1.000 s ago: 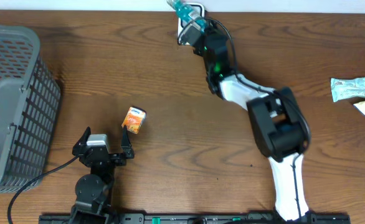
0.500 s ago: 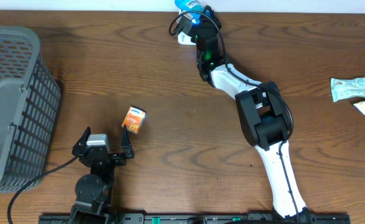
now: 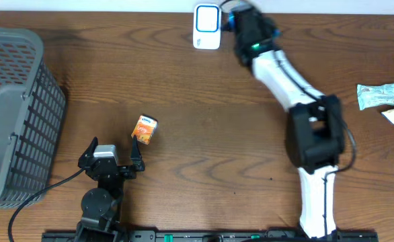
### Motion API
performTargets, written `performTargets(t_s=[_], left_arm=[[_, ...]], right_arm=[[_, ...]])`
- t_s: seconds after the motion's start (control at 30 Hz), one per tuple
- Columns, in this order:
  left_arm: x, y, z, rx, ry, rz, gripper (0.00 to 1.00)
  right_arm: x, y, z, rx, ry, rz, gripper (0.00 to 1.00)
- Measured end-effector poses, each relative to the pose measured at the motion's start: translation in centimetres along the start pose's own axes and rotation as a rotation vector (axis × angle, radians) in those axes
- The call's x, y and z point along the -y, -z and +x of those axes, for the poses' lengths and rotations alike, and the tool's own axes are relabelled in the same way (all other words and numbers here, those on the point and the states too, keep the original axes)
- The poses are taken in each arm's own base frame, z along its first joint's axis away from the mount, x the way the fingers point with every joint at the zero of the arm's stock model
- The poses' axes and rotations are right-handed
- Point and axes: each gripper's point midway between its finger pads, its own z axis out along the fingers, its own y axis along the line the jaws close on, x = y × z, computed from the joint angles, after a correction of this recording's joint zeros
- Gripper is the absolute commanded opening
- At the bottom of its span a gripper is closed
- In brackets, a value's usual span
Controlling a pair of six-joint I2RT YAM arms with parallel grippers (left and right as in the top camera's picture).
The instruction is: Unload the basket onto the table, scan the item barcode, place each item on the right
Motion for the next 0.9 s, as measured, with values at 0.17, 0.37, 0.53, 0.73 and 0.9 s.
performTargets(t_s=[0.17,0.37,0.53,0.73,0.9], left_arm=[[0.0,0.0,0.0,0.000,0.000,0.000,0.98],[0.0,0.0,0.0,-0.001,0.000,0.000,0.98],[0.0,0.0,0.0,0.000,0.000,0.000,0.98],[0.0,0.0,0.0,-0.001,0.000,0.000,0.97],[0.0,0.0,0.0,0.000,0.000,0.000,0.98]], right_arm=[[1.9,-2.1,9.3,-0.221,-0.149,-0.090,0.01],[0.9,-6.1,19.4,-0.399,-0.359,-0.187,0.01],[-1.2,-8.5,29.3,-0.569,-0.513,-0.213,0.09],[-1.7,-9.2,37.2,-0.709,-0.747,-0.185,0.99],[-1.2,-8.8,36.3,-0.662,-0.941,-0.206,0.99]])
